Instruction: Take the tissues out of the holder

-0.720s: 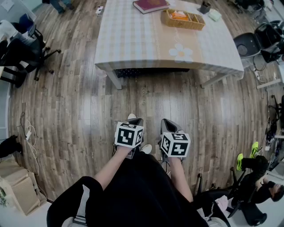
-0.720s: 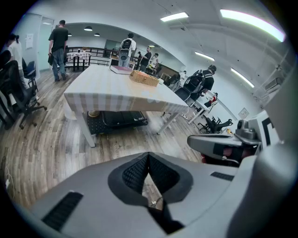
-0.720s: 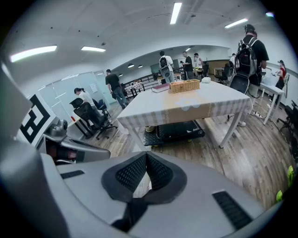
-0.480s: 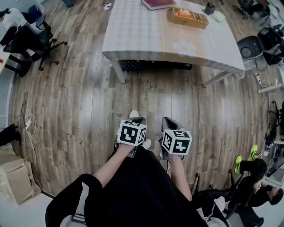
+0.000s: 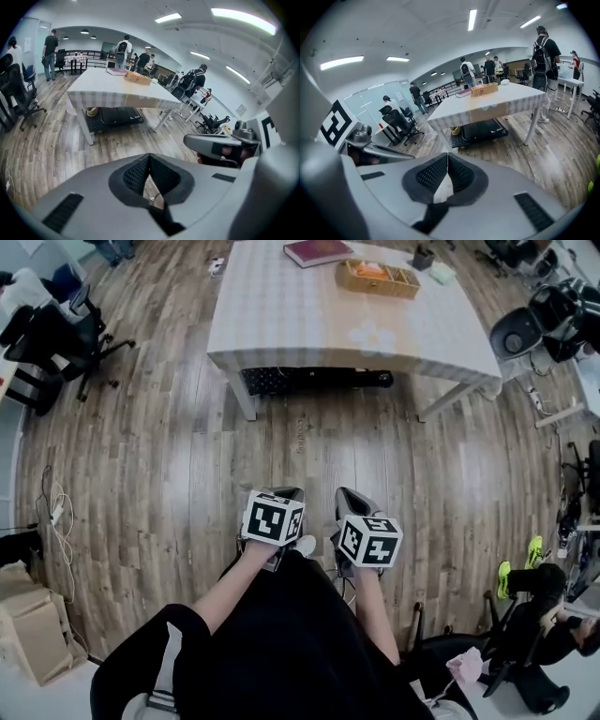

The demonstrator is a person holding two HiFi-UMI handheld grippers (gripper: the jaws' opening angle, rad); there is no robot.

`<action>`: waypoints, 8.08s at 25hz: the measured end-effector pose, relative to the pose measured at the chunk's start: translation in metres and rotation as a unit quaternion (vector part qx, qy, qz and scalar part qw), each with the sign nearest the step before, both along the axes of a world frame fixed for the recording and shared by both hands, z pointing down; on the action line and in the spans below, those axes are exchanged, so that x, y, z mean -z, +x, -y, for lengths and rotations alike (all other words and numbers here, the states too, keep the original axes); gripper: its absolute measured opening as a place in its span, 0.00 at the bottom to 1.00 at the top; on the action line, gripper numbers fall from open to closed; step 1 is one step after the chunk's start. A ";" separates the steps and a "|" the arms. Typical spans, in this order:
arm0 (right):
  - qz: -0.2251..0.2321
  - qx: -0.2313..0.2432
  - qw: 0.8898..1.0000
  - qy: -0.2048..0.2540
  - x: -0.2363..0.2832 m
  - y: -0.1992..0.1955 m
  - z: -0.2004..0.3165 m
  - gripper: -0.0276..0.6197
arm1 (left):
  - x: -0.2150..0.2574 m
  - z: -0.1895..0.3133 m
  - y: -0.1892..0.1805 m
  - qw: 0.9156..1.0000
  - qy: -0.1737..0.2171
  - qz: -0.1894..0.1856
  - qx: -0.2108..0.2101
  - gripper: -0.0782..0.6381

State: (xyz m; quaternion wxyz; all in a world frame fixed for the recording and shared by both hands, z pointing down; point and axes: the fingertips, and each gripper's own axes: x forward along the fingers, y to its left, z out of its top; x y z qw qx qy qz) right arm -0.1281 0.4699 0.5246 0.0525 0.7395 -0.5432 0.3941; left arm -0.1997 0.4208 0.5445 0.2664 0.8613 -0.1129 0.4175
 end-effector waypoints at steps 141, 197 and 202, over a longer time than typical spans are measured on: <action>-0.061 0.112 0.991 0.027 0.037 0.431 0.448 0.22 | -0.002 0.433 0.427 0.997 -0.061 -0.039 -0.004 0.11; -0.207 0.522 0.809 -0.176 -0.058 0.620 0.593 0.59 | -0.066 0.453 0.470 0.974 -0.114 0.018 0.195 0.11; -0.196 0.535 0.793 -0.213 -0.077 0.625 0.592 0.59 | -0.067 0.458 0.464 0.971 -0.118 0.020 0.208 0.11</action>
